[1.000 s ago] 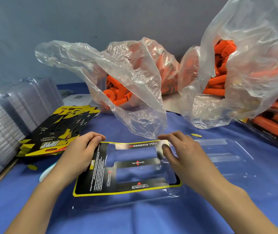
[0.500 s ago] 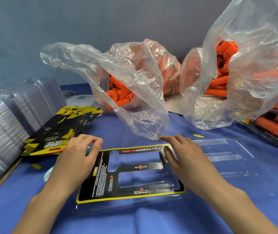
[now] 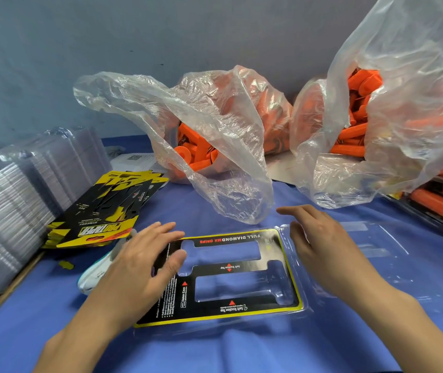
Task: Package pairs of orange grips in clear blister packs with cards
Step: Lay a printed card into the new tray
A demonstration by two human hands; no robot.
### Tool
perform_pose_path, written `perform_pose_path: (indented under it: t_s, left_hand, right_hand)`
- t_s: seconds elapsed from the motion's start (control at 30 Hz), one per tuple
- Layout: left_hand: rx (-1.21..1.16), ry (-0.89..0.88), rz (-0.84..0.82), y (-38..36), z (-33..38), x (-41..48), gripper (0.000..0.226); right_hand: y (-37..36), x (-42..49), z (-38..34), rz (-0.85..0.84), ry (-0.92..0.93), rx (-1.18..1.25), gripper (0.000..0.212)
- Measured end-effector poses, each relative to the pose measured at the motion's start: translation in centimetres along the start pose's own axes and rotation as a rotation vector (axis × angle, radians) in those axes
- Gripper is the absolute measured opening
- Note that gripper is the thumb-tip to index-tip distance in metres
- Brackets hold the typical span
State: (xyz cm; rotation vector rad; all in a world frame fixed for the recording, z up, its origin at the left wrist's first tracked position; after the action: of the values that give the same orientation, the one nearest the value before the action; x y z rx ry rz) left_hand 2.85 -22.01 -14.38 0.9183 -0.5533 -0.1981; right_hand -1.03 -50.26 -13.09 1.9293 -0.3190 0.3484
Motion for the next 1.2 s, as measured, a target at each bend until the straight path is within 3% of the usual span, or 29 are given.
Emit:
perform_pose_path:
  t_s: [0.2,0.53,0.77,0.97,1.1,1.2]
  left_hand:
    - [0.079,-0.031,-0.047,-0.4,0.8,-0.7,0.060]
    - [0.191,-0.006,-0.054,-0.4,1.2,-1.0,0.057]
    - [0.123,0.008,-0.023,-0.4,1.0,-1.0,0.054]
    - [0.014,0.049,0.172,1.5,0.1,-0.5,0.049]
    - [-0.059,0.212,0.352,3.5,-1.7,-0.7,0.040]
    - [-0.059,0.360,0.386,4.4,-3.3,-1.2,0.031]
  right_hand:
    - [-0.8,-0.4,0.2,-0.031,0.034,-0.058,0.035]
    - [-1.5,-0.5,0.6,-0.091,0.009,-0.140,0.038]
    - [-1.2,-0.5,0.4,-0.062,0.011,-0.121,0.035]
    - [-0.5,-0.4,-0.2,-0.021,0.025,-0.045,0.030]
    - [-0.3,-0.5,-2.1,-0.013,0.093,-0.006,0.030]
    - [-0.5,-0.4,-3.5,-0.010,0.152,0.004,0.030]
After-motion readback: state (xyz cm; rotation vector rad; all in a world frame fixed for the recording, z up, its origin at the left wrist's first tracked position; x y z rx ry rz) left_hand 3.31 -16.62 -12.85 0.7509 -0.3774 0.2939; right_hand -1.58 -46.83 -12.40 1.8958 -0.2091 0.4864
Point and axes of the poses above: each hand's wrist, its own x-axis towards the middle knuckle, its own y-axis out of the back of the hand, z = x × y, the point moved 7 cm from there along x, towards the middle knuckle, and after that the axes turned 5 degrees about -x, right-handed, at the moved point
